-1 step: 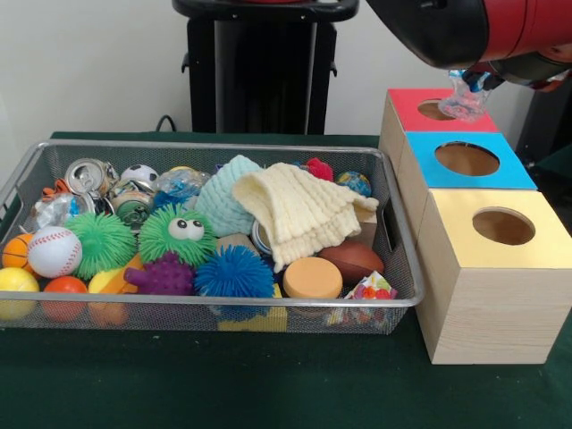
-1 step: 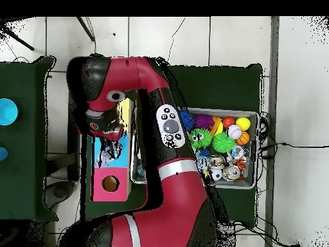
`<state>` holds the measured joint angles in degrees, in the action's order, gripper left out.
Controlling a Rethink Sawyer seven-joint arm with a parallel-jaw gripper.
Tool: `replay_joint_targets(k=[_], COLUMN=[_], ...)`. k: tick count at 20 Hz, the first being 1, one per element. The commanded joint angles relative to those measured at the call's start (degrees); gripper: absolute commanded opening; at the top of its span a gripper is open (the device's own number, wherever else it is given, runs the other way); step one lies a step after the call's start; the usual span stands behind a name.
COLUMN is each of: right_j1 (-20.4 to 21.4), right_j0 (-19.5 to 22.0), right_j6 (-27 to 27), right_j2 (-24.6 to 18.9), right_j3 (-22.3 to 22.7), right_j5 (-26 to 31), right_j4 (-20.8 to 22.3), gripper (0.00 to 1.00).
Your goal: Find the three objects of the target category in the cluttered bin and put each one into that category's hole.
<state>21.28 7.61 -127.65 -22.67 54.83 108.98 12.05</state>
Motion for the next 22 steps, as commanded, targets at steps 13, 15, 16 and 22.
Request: replay_joint_targets(k=[13, 15, 16, 22], right_j1=[-1.46, -1.49, -1.32, 0.14], right_j0=[0.64, 0.43, 0.4, 0.08], right_j6=[-2.52, -3.21, -3.41, -4.39], right_j2=[0.77, 0.81, 0.85, 1.1], right_j3=[4.31, 4.41, 4.66, 5.94], right_j5=[-10.23, -10.61, -10.85, -11.05], right_j4=[0.09, -0.3, -0.49, -1.64], gripper=[0.0, 0.0, 0.0, 0.0])
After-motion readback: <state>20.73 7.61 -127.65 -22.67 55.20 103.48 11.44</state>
